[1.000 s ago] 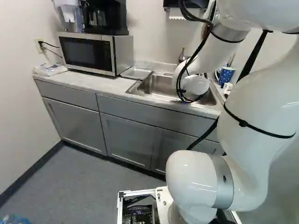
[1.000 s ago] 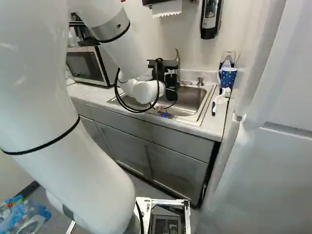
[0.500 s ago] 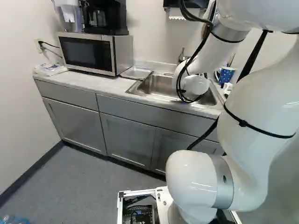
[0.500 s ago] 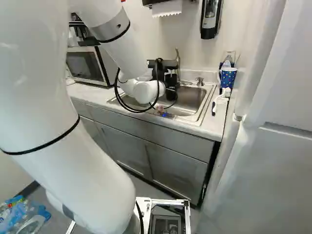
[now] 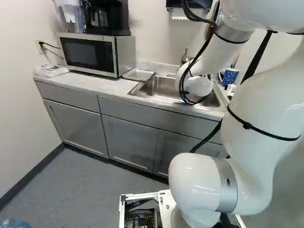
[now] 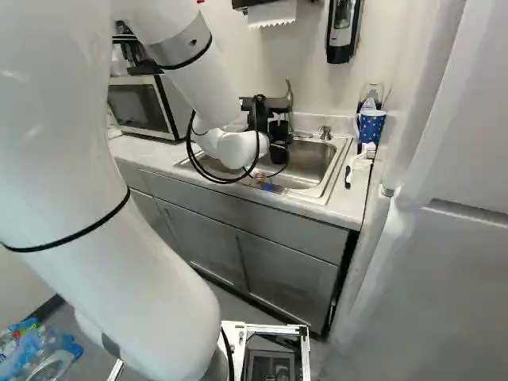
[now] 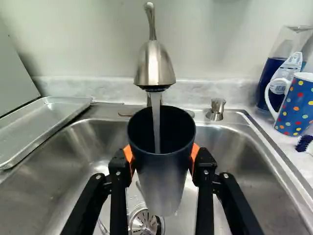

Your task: Rinse the cup and place it in the tray

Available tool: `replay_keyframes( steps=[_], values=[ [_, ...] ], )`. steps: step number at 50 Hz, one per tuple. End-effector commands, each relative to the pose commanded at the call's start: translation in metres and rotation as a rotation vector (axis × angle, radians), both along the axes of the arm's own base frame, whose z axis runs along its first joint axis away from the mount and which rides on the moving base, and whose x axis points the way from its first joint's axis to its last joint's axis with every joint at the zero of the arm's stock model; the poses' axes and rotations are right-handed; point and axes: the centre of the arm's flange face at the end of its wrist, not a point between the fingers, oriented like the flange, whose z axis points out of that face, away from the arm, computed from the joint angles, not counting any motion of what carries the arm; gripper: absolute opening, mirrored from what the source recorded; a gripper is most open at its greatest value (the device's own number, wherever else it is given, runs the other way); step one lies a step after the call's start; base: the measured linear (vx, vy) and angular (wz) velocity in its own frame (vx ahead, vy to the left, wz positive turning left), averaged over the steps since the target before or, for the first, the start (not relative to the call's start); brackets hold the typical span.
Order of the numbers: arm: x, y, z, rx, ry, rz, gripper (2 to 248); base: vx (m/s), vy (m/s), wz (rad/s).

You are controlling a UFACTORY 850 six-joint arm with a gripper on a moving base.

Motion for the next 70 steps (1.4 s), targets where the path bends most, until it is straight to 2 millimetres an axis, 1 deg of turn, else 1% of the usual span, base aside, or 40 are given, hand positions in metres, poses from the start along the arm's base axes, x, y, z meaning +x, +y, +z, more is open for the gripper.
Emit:
replay_keyframes(
  steps=[70],
  values=[
    [0.0000,0.0000,0.0000,0.000,0.000,0.000,125,0.000,0.000,0.000]
  ],
)
